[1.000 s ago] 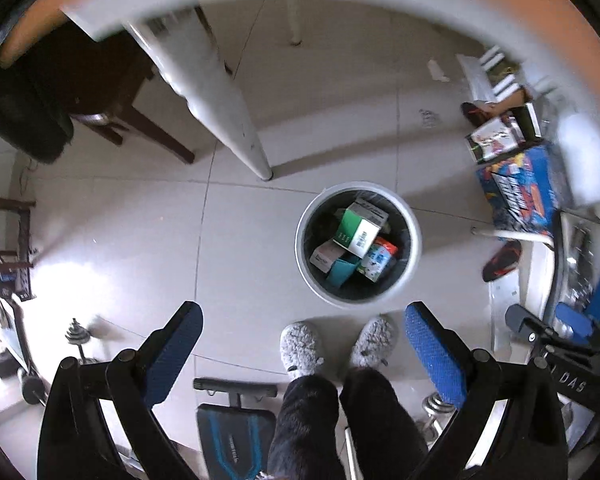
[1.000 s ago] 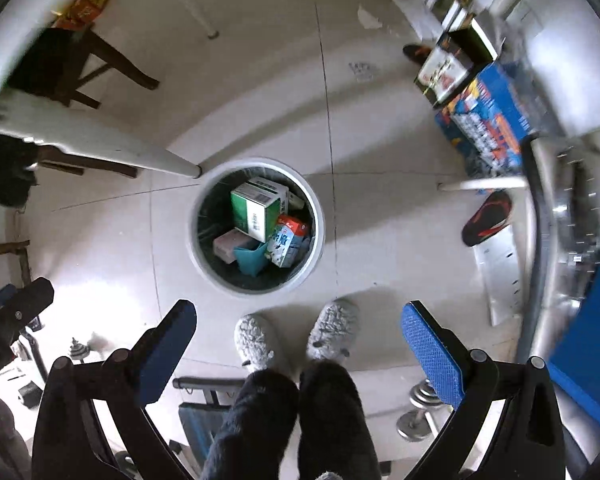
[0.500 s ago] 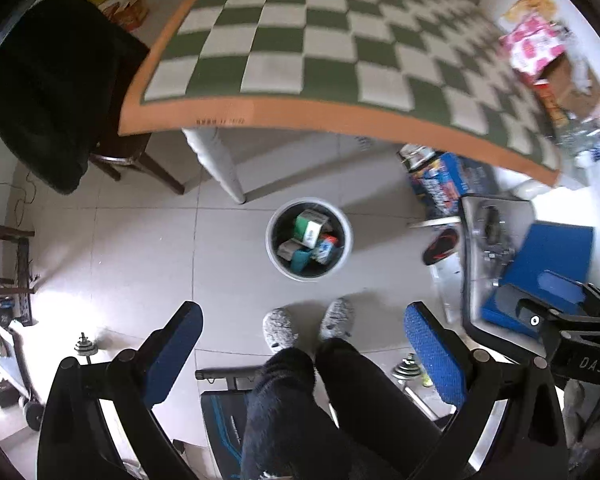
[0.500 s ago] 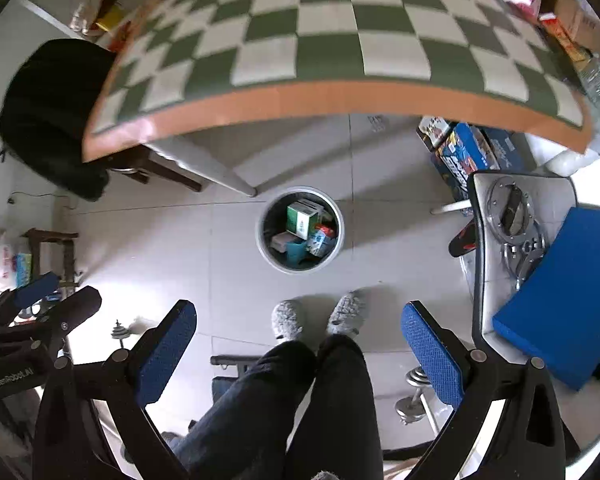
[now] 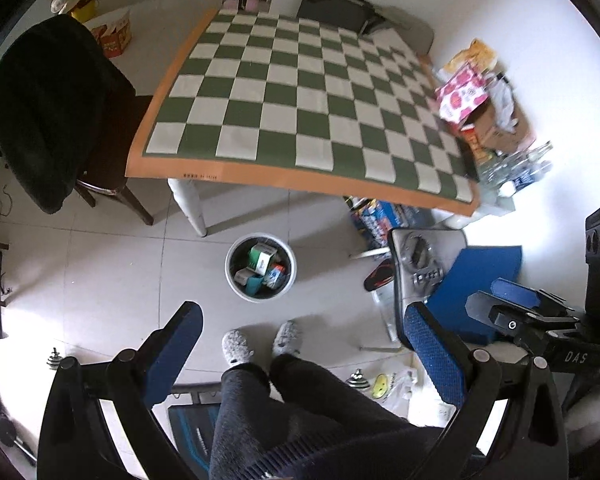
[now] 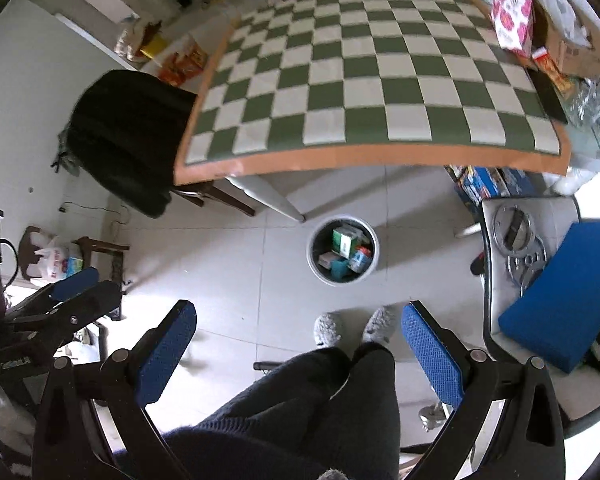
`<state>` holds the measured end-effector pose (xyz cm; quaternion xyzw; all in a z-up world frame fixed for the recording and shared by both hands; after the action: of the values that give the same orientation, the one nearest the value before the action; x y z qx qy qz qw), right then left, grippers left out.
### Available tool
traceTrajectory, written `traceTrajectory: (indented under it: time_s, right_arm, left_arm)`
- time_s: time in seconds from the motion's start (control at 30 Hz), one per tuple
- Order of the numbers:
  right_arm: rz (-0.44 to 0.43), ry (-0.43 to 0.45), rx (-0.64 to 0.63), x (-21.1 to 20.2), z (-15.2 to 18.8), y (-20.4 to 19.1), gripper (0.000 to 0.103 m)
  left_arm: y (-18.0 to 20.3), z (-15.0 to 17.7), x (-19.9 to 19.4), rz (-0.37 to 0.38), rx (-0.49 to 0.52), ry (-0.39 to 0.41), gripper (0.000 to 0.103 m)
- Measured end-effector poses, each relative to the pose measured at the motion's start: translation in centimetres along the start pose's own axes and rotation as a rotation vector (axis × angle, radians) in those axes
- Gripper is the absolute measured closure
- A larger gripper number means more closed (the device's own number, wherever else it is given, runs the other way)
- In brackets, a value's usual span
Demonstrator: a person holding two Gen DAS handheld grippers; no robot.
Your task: Collect trash
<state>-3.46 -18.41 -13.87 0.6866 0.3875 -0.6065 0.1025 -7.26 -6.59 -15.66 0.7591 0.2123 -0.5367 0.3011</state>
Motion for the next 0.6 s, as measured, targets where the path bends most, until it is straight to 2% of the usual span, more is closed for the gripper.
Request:
traceTrajectory:
  time_s: [0.23,0.6]
  right_arm:
    - [-0.035,0.028,-0.035,-3.6,-0.5,-1.3,0.000]
    - [-0.051,0.036,-0.062,-5.9,-0.7,-2.2,0.000]
  left_arm:
    - [0.4,-0.4,-3.2,0.043,-0.006,0.040,0.000]
    - [1.4,-0.3,-5.0,0.075,0.009,0.062,0.000]
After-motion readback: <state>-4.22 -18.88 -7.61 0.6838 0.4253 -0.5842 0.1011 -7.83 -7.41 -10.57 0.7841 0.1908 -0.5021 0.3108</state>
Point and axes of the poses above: each gripper's, at about its wrist camera, not at the fingertips, and x roughly the way its jaws point, y to its right, z to its underside, the point moved 5 cm from there along x, roughly the way its jaws point, and after that the axes turned 9 degrees about -x, right-handed, at the moved point
